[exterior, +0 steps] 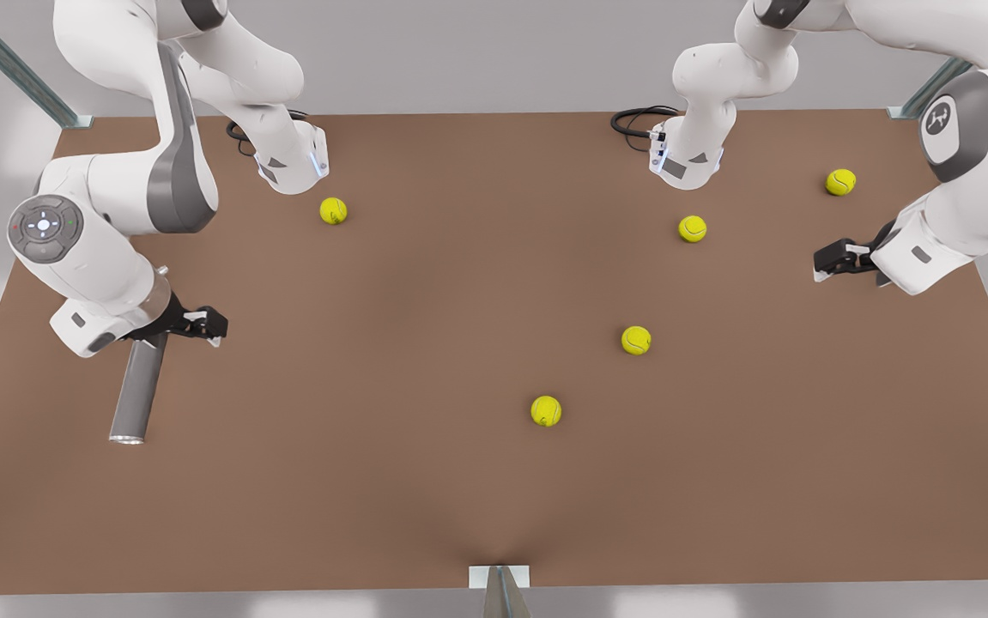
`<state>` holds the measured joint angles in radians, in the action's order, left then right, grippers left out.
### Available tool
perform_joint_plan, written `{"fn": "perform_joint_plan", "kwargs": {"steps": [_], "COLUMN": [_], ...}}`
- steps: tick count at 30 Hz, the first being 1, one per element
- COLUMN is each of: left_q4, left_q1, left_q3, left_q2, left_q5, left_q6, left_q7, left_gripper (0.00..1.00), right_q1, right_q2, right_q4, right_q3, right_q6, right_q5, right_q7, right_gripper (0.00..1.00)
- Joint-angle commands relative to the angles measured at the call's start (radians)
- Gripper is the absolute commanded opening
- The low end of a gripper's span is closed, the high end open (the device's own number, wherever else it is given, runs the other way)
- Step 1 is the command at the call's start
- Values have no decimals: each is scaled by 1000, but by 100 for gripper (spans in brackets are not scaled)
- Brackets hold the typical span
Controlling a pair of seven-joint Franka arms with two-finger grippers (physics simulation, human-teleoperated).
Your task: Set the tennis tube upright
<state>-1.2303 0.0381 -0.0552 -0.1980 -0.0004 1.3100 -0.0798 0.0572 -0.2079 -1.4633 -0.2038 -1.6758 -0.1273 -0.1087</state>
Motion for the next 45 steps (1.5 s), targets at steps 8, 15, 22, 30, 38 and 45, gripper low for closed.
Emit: {"fn": "perform_joint_plan", "kwargs": {"steps": [8,15,22,30,38,45], "left_q4": [0,0,0,0,0,0], "left_q1": [-7,-17,-26,-26,-30,-30], "left_q3": [2,2,2,2,2,2], "left_q2": [-34,-64,-64,-72,-72,-78], "left_q5": [4,5,4,5,4,4], "left_q6": [0,2,8,15,15,15], "left_q7": [0,-2,-2,-2,-2,-2], "left_gripper": [100,100,100,100,100,100], "right_q1": [222,331,424,458,455,457], "right_q2": [-111,-103,-220,-445,-515,-584], "right_q4": [-109,-312,-246,-129,-81,-35], "right_q3": [4,0,4,17,17,17], "right_q6": [-12,-295,-328,-446,-478,-479], "right_q5": [-3,-14,-18,-103,-104,-104], "right_q7": [-6,153,199,276,405,402], "right_gripper": [100,100,100,100,100,100]}}
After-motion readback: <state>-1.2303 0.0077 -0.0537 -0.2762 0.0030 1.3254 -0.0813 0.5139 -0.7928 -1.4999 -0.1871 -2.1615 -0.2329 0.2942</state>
